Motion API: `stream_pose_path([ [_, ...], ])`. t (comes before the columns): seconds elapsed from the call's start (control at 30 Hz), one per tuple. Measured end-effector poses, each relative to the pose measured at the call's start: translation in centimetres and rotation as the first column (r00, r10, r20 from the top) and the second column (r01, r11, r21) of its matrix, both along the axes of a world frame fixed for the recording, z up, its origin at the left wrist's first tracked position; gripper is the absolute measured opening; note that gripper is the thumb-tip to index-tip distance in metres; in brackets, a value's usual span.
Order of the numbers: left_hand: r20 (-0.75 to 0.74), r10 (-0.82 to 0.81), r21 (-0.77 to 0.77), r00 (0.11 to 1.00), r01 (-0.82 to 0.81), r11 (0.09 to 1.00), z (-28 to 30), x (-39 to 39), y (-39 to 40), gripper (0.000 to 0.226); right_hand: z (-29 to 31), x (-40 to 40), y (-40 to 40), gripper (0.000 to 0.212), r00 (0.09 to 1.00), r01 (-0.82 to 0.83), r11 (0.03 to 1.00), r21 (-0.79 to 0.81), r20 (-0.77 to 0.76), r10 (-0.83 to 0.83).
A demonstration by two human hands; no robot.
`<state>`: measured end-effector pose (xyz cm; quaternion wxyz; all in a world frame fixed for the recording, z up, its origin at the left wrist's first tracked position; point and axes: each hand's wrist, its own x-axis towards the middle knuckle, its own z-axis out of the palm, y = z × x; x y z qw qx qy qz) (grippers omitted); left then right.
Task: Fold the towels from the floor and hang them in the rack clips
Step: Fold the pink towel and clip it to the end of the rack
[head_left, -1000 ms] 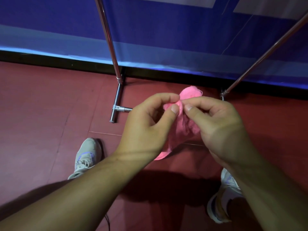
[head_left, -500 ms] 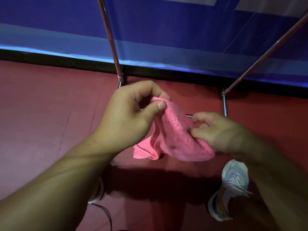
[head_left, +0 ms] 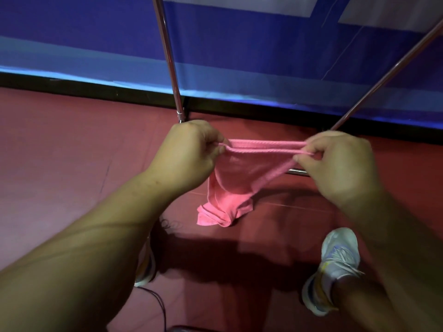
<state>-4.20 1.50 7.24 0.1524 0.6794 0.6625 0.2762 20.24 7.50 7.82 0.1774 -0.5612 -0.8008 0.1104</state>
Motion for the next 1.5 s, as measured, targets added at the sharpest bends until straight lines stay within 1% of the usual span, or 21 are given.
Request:
stream_pose_path([
  [0.07,-0.052,-0.001,0.013,0.999,0.002,1.0,-0.1,0.2,-0.5,0.013,0.4,-0.1,-0.8,0.006,0.998,-0.021,0.995,0.097,-0.055,0.026],
  [0.17,-0.033,0.026,-0.027,0.999,-0.027,0.999,0.3,0.6,-2.6,0.013,1.1,0.1,-2.9,0.006,0.993,-0.067,0.99,0.12,-0.094,0.078],
  [0.23,-0.015,0.059,-0.039,0.998,-0.06,0.997,1.6,0.6,-4.0,0.009,2.8,0.4,-4.1,0.005,0.987,-0.094,0.983,0.159,-0.114,0.113],
  [0.3,-0.053,0.059,-0.028,0.997,-0.06,0.998,4.1,0.9,-5.2,0.006,5.7,0.7,-5.0,0.004,0.985,-0.119,0.968,0.22,-0.097,0.143],
  [0.37,-0.106,0.016,0.005,0.994,-0.016,1.0,7.8,1.2,-6.0,0.008,9.2,1.1,-5.7,0.006,0.988,-0.146,0.953,0.266,-0.012,0.155],
  [0.47,-0.247,-0.057,0.021,0.967,0.064,0.998,13.9,1.5,-7.1,0.019,14.9,1.9,-6.6,0.014,0.956,-0.211,0.961,0.176,0.24,0.166],
  [0.53,-0.328,-0.088,0.012,0.94,0.097,0.995,17.7,1.8,-7.7,0.027,18.6,2.5,-7.6,0.016,0.946,-0.215,0.965,0.153,0.278,0.166],
  [0.57,-0.34,-0.089,0.023,0.936,0.103,0.994,19.7,2.0,-8.0,0.03,20.3,2.8,-8.1,0.017,0.956,-0.201,0.96,0.193,0.252,0.149],
  [0.63,-0.319,-0.048,0.073,0.947,0.075,0.995,23.4,2.3,-8.6,0.031,23.4,3.2,-8.8,0.019,0.978,-0.144,0.949,0.279,0.185,0.094],
  [0.7,-0.295,0.005,0.127,0.955,0.034,0.991,26.7,2.5,-9.2,0.022,26.1,3.5,-9.5,0.018,0.992,-0.091,0.948,0.305,0.107,0.061],
  [0.77,-0.283,0.025,0.173,0.959,0.025,0.985,29.5,2.8,-9.8,0.016,28.5,4.0,-10.3,0.015,0.996,-0.017,0.946,0.324,-0.082,0.046],
  [0.83,-0.206,0.039,0.238,0.978,0.011,0.971,32.0,3.1,-10.6,0.014,30.6,4.3,-11.1,0.014,0.962,0.061,0.941,0.333,-0.27,0.033],
  [0.97,-0.009,0.025,0.327,1.0,-0.021,0.945,36.1,3.6,-12.0,0.008,34.2,4.6,-12.5,0.012,0.882,0.112,0.948,0.297,-0.468,0.043],
  [1.07,-0.004,0.008,0.224,1.0,-0.007,0.975,37.0,3.9,-12.9,0.007,35.8,5.2,-13.7,0.008,0.909,0.103,0.966,0.236,-0.418,0.006],
  [1.13,0.01,-0.007,0.14,1.0,0.005,0.99,37.1,4.2,-13.3,0.009,36.2,5.5,-14.3,0.008,0.921,0.13,0.954,0.271,-0.389,-0.015],
  [1.17,0.072,-0.004,0.129,0.997,-0.005,0.992,37.4,4.4,-13.6,0.009,36.5,5.7,-14.6,0.009,0.924,0.149,0.947,0.286,-0.382,-0.03],
  [1.23,0.21,-0.014,0.136,0.978,-0.015,0.991,38.2,4.5,-13.8,0.01,37.2,5.8,-15.1,0.009,0.922,0.142,0.962,0.232,-0.384,-0.043],
  [1.33,0.342,-0.127,0.068,0.931,0.11,0.992,39.2,4.2,-14.2,0.017,38.1,6.3,-15.7,0.007,0.892,0.017,0.999,0.044,-0.452,0.004],
  [1.37,0.352,-0.168,0.058,0.921,0.157,0.986,39.4,4.0,-14.2,0.02,38.5,6.5,-16.0,0.007,0.887,-0.024,1.0,0.006,-0.461,0.024],
  [1.43,0.323,-0.212,0.067,0.922,0.201,0.977,39.7,3.5,-14.4,0.018,39.0,7.1,-16.3,0.021,0.888,-0.117,0.992,-0.053,-0.453,0.08],
  [1.5,0.296,-0.22,0.037,0.93,0.219,0.975,39.9,3.4,-14.6,0.025,39.3,7.4,-16.9,0.031,0.848,-0.219,0.968,-0.12,-0.515,0.128],
])
